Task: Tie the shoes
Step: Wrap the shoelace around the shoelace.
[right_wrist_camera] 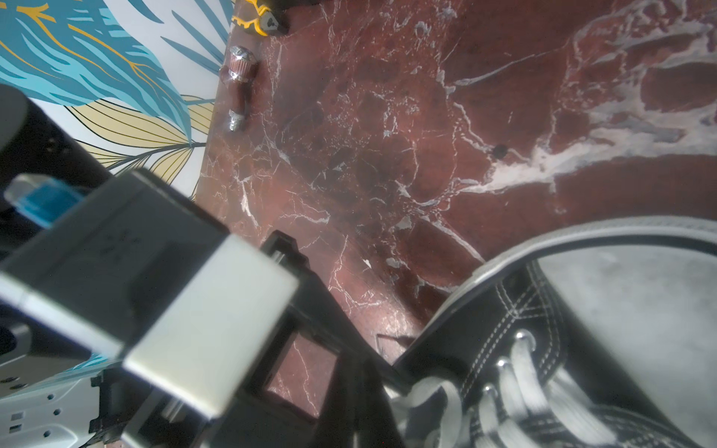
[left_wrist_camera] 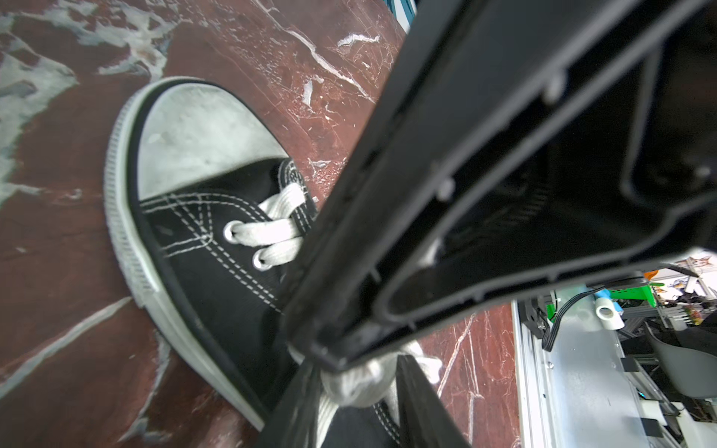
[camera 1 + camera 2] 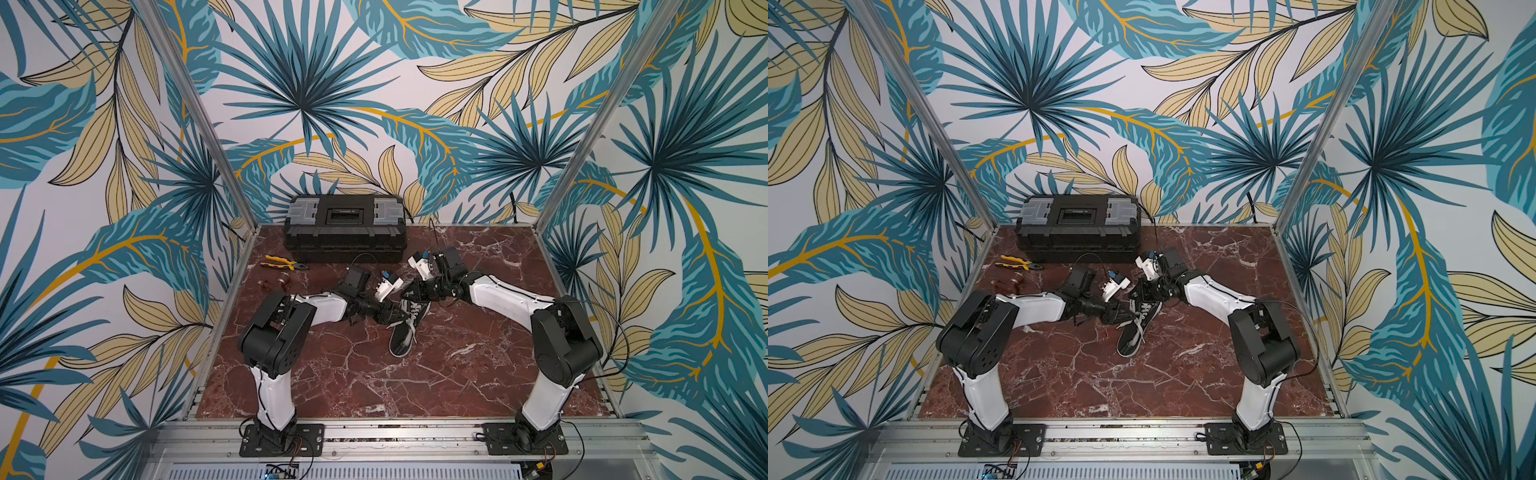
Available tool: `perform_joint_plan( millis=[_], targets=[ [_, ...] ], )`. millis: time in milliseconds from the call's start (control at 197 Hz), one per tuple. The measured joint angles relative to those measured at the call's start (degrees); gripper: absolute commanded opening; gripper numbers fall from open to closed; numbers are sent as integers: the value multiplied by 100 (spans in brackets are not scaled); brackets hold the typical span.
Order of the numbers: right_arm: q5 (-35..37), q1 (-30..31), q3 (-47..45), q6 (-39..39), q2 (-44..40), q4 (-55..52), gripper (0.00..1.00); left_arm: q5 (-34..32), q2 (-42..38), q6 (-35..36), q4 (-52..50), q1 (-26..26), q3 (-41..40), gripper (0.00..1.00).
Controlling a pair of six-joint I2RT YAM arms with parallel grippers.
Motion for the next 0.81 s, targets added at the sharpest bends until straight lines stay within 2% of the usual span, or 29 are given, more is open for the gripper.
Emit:
perform_joint_plan(
  millis=[213,502,613,811],
  targets=[
    [-2,0,2,39,0,17,0,-98,13,-83,42,-96,0,25],
    [-2,0,2,63,0,120,0,-302,11,-319,308,-153,-4,5],
    [11,0,2,57,-2,116,9,-404,-74,-396,398,-164,-48,0],
    [162,0,-55,-98,-170,-103,31,-544,-417,-382,490,-170,-212,0]
  ],
)
